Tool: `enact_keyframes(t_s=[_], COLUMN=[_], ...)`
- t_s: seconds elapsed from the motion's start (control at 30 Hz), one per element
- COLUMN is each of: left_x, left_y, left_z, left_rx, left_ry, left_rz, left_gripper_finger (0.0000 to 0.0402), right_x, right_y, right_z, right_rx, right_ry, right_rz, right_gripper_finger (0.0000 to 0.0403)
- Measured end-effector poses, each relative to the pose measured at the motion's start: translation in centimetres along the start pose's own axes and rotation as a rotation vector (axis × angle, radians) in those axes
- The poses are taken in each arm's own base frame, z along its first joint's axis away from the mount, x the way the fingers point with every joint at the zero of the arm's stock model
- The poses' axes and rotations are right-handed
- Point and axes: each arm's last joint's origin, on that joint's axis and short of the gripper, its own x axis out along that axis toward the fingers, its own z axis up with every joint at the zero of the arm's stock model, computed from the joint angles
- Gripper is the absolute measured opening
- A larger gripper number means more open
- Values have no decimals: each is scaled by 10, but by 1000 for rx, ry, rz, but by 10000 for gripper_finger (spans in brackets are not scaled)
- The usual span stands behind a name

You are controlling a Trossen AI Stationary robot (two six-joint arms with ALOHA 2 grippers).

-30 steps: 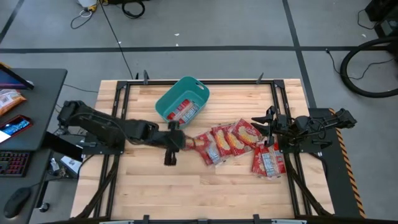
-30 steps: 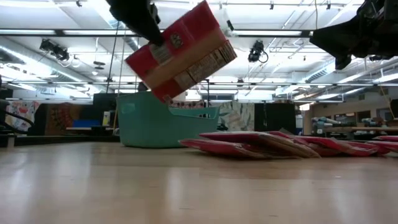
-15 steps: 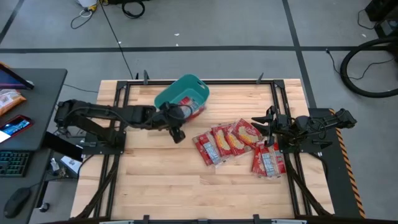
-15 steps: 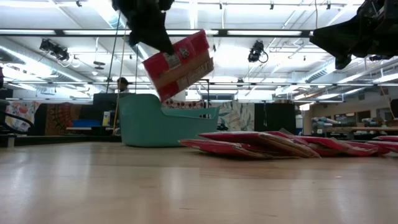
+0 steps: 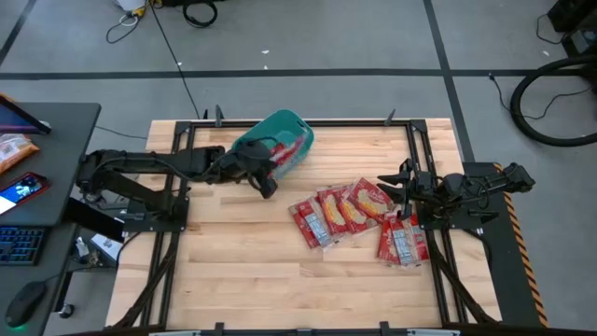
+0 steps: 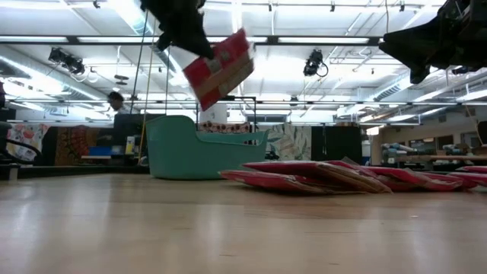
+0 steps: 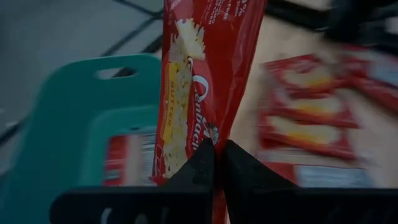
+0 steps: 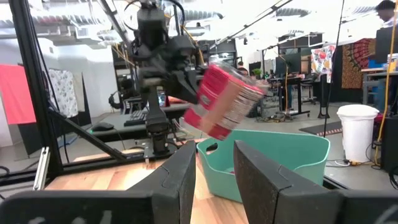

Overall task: Sort popcorn bags into baskets
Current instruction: Put the red popcorn bag into the green bin

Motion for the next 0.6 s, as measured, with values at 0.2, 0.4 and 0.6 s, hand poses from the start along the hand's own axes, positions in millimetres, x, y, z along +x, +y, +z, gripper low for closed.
enact_keyframes(t_s=[0.2, 0.4, 0.6], left_x=[15, 43, 62], left_y=[20, 33, 49], left_z=[0, -8, -11], left_rx=[-3, 49, 52], left_ry=[51, 154, 204], left_rz=[114, 187, 244], left_gripper_finger=[17, 17, 17], right_x=[0, 0, 0], right_y=[0, 0, 0], right_z=[0, 0, 1], right_rx=[1, 1, 3], right_ry=[-2, -2, -6], right_rz=[0, 0, 0], right_gripper_finger=[113, 113, 113])
